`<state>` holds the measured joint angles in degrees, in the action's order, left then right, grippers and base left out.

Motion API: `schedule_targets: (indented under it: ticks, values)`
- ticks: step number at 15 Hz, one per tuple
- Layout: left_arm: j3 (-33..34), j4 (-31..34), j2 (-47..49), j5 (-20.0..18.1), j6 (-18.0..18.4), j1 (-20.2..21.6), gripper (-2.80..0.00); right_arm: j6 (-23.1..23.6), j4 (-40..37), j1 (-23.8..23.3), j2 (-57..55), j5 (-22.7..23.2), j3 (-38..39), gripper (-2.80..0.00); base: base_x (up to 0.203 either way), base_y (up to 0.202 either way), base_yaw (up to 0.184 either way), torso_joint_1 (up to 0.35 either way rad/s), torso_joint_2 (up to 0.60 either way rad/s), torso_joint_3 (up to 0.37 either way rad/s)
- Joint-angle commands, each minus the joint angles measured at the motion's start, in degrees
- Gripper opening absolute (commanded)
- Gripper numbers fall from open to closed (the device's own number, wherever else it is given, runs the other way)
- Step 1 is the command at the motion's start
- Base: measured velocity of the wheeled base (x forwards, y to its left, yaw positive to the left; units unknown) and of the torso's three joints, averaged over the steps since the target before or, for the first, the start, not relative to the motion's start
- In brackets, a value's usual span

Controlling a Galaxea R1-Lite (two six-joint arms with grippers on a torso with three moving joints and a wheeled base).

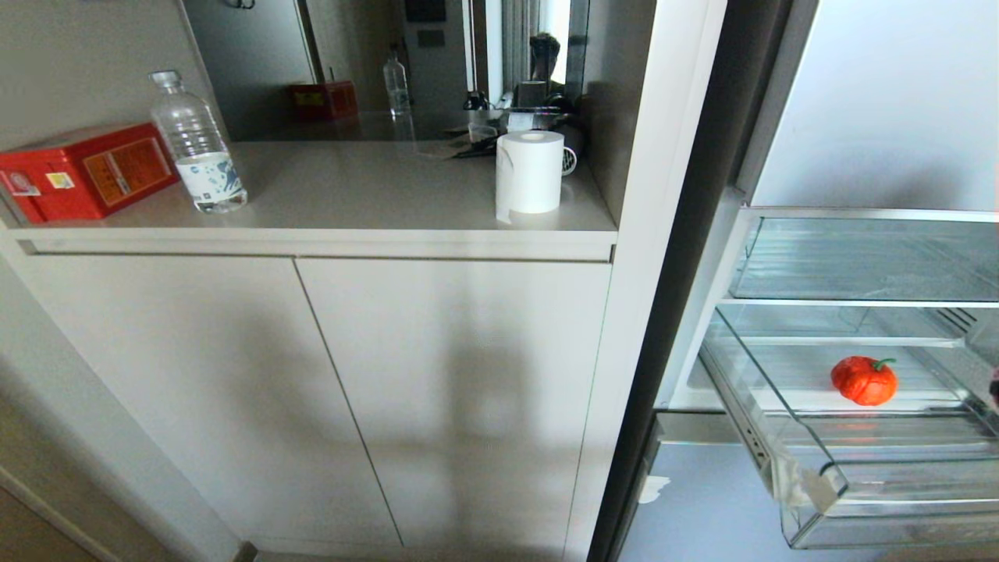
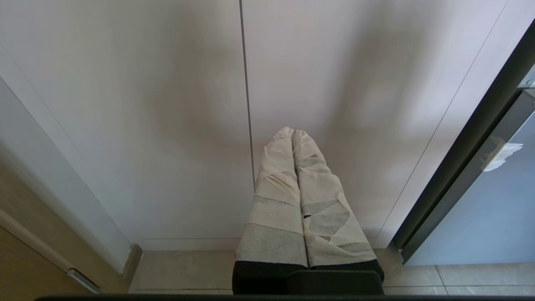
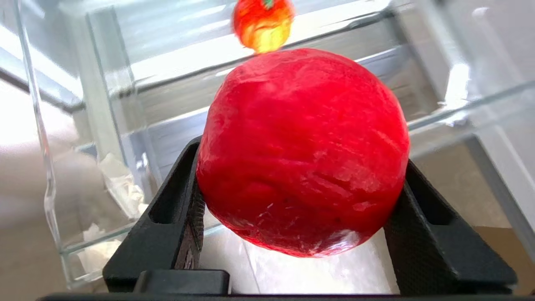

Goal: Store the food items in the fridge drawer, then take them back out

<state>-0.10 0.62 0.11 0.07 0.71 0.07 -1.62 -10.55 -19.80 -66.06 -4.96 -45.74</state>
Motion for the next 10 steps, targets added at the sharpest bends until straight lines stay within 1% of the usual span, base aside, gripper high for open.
schedule_targets:
  ticks: [1, 3, 5, 6, 10]
  values:
    - [0.0, 0.0, 0.0, 0.0, 0.0, 0.0, -2.80, -0.1, 3.2, -2.7, 4.2, -1.5, 2.9, -2.80, 0.000, 0.000, 0.000, 0.000, 0.00, 0.000]
    - [0.0, 0.0, 0.0, 0.0, 0.0, 0.0, -2.80, 0.0, 6.9, -6.5, 4.6, -4.0, 4.2, -2.80, 0.000, 0.000, 0.000, 0.000, 0.00, 0.000]
    - [0.0, 0.0, 0.0, 0.0, 0.0, 0.0, -2.80, 0.2, 9.7, -11.4, 4.6, -4.8, 4.2, -2.80, 0.000, 0.000, 0.000, 0.000, 0.00, 0.000]
    - [0.0, 0.0, 0.0, 0.0, 0.0, 0.0, -2.80, 0.1, 11.2, -13.1, 4.5, -4.9, 4.4, -2.80, 0.000, 0.000, 0.000, 0.000, 0.00, 0.000]
    - [0.0, 0.0, 0.0, 0.0, 0.0, 0.0, -2.80, 0.0, 11.8, -14.3, 5.7, -4.7, 6.9, -2.80, 0.000, 0.000, 0.000, 0.000, 0.00, 0.000]
